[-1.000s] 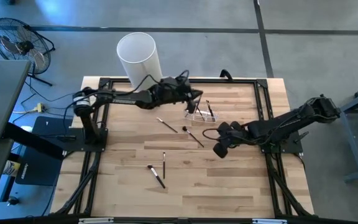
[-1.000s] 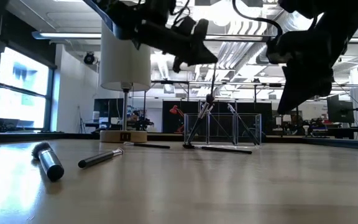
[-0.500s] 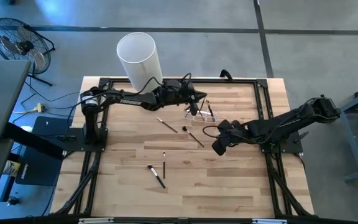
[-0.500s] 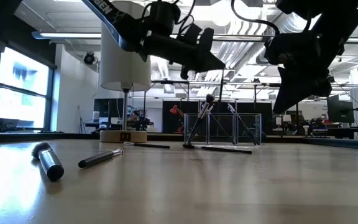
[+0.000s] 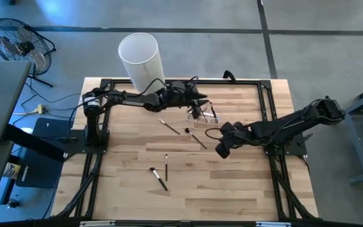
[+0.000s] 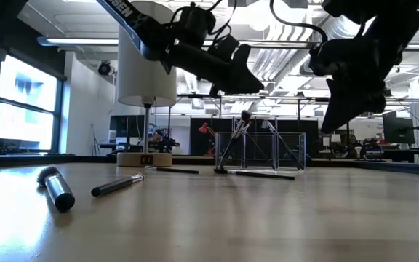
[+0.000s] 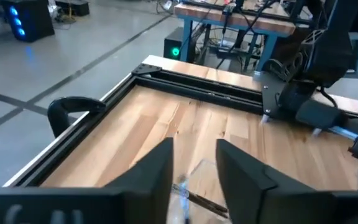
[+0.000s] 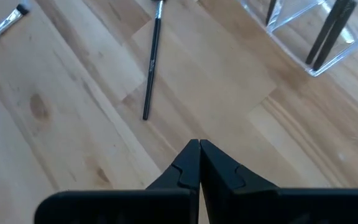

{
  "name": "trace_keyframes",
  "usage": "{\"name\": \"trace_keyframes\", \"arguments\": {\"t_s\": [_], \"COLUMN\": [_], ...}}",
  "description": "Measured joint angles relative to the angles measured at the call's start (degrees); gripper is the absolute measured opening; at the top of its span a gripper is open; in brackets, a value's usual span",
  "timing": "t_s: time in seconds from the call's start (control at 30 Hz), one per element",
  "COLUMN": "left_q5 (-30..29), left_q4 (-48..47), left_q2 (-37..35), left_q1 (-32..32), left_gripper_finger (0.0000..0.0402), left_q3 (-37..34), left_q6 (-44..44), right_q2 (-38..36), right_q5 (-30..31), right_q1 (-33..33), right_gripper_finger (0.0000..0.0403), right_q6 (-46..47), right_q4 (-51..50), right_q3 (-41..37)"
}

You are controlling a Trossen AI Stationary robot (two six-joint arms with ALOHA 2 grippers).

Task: Put items in baskets/containers
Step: Put the black eyeshadow brush into the transparent organizer, then put the black eye groomer brush into the transparent organizer

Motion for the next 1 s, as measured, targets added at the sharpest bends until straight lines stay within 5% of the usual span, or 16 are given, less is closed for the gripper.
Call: {"name": "trace_keyframes", "arguments": {"t_s": [0.23, 0.4, 0.53, 0.7, 1.0], "left_q5": [1.80, -1.96, -1.50, -3.32, -9.39], "left_q4": [-19.42, -44.20, -53.23, -60.32, -56.24], "left_q2": [-4.38, -5.21, -5.75, -7.12, -13.46], "left_q1": [-1.38, -3.78, -6.15, -11.13, -23.39], "left_gripper_finger": [0.0152, 0.0134, 0.0093, 0.0010, 0.0002], "left_q3": [9.89, 20.91, 24.45, 21.84, 3.06], "left_q6": [-0.72, -8.41, -11.91, -16.32, -26.70], "right_q2": [0.00, 0.00, 0.00, 0.00, 0.00], "right_q5": [-2.05, -2.24, -2.06, -1.93, -0.53], "right_q1": [0.07, 0.07, 0.07, 0.04, 0.07], "right_gripper_finger": [0.0002, 0.0006, 0.0005, 0.0001, 0.0006], "right_q6": [-2.56, -5.30, -7.46, -9.22, -10.09], "right_q4": [-0.02, -0.04, 0.05, 0.28, 2.49], "right_q3": [0.00, 0.00, 0.00, 0.00, 0.00]}}
